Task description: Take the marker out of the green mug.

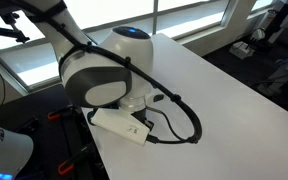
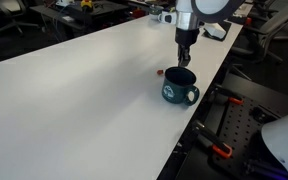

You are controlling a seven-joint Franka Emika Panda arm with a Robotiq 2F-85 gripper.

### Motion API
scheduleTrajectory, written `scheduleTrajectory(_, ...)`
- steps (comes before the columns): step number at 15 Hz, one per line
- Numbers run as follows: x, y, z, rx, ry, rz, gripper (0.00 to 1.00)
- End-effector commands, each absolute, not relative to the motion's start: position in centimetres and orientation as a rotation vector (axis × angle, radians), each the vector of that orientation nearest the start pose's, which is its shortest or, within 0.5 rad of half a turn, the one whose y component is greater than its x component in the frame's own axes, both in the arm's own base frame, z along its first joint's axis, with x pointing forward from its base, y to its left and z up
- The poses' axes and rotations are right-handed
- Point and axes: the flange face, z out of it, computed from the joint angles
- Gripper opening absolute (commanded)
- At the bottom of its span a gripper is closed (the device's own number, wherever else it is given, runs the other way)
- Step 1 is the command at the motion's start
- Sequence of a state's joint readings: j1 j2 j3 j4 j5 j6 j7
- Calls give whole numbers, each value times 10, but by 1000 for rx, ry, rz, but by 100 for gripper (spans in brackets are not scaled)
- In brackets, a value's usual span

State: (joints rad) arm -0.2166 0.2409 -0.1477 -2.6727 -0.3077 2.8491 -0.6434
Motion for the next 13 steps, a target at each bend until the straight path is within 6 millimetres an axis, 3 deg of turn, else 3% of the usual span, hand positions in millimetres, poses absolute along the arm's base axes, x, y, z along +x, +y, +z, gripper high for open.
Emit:
scheduleTrajectory(1, 387, -133, 127, -3025, -929, 186, 4)
scheduleTrajectory(2, 388, -134, 122, -3020, -919, 197, 4)
scheduleTrajectory(3, 389, -136, 119, -3013, -914, 206, 42)
scheduleTrajectory(4, 390, -138, 116, -3010, -907, 212, 44)
scheduleTrajectory(11, 393, -147, 107, -2981, -896, 235, 96)
scheduleTrajectory(13, 393, -148, 100, -2946, -920, 252, 100)
